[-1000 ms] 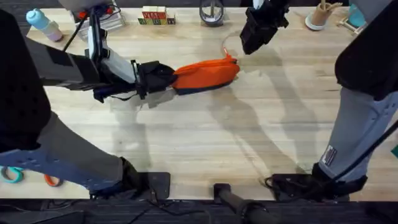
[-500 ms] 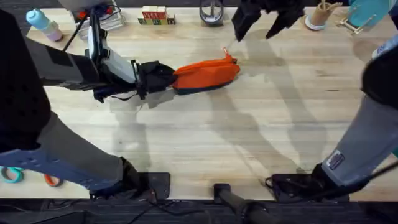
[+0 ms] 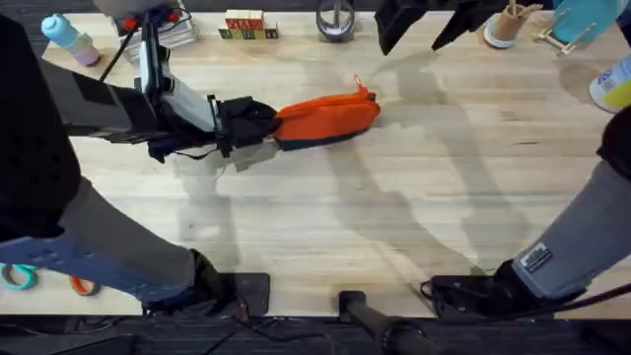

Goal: Unzip the bag, pick up the pens from the table one at a time and place them inside, then zip the bag closed.

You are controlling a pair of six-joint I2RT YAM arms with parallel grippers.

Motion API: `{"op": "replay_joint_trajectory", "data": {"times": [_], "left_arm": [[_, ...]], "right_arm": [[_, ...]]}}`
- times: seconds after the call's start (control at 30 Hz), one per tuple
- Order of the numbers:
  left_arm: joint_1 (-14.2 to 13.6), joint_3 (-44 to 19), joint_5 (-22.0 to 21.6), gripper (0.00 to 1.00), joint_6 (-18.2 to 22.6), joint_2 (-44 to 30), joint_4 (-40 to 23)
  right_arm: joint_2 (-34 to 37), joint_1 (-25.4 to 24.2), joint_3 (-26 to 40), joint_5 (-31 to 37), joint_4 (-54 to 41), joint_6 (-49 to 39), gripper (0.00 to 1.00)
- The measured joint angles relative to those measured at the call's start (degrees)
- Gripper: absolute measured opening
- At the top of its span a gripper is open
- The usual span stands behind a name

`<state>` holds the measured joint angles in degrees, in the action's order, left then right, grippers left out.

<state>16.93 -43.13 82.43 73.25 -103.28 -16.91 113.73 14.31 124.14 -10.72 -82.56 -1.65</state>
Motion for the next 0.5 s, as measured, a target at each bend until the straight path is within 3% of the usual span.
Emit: {"op": "replay_joint_trajectory", "data": {"times": [0.5], "left_arm": [[0.0,0.0,0.0,0.042,0.0,0.0,0.0]], "right_arm": [[2.52,5.28,0.0,-3.28,2.48,-4.79,0.998]]}}
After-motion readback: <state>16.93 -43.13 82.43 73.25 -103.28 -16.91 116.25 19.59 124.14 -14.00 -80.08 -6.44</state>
